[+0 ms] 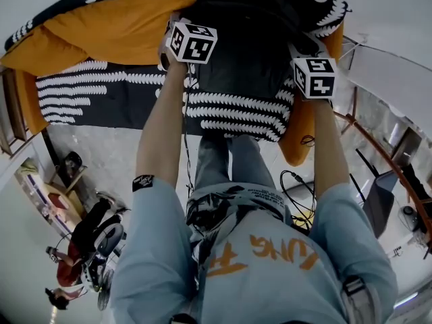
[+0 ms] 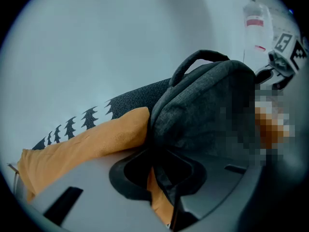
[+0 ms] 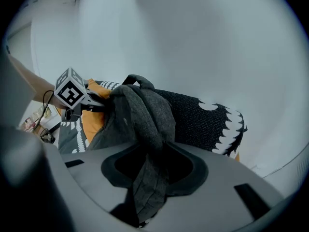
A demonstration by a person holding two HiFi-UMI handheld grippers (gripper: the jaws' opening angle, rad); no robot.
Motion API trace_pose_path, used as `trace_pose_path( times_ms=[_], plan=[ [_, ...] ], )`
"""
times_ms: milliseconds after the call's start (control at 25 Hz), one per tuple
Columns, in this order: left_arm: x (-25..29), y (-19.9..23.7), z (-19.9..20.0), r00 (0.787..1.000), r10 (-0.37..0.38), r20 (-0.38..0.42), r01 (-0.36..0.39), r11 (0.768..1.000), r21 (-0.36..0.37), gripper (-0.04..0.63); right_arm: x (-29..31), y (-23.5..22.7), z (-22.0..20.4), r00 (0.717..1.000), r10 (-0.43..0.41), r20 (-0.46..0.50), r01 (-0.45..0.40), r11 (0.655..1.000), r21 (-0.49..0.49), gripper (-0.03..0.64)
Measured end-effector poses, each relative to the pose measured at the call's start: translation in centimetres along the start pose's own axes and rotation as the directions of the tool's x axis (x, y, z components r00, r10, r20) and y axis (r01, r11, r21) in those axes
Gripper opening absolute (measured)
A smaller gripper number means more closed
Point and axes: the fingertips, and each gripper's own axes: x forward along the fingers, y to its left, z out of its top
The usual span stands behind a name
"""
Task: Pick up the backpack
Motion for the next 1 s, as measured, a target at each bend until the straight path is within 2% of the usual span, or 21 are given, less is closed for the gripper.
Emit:
trace_pose_path(
  times_ms=[280,560,800,1000],
  plan=[
    [-2.4,-0.4,-0.5,0.999,-0.002,0.038,0.003,1.0,-0.028,0.064,-3.3,2.6,-0.3,1.0,0.006,0.001,-0.006,1.0,0.025,0.091],
    [-6.8,-1.6,-1.1,0.995,-0.016,0.096,0.017,1.0,-0.013,0.054,-7.0,4.1,-1.5,0.999,-0.037,0.023,0.034,0.996,0.085,0.087],
    [-11.8,-2.6,-2.8,0.991,-0.064,0.119,0.071,0.996,-0.052,0.051,-10.7,6.5,-2.8,0.997,-0.064,0.032,0.058,0.982,0.18,0.087],
    [-14.7,-2.7,-4.3,0.984,-0.105,0.143,0.117,0.99,-0.073,0.051,-13.0,8.7,-3.5,0.995,-0.085,0.046,0.073,0.974,0.216,0.089]
  ],
)
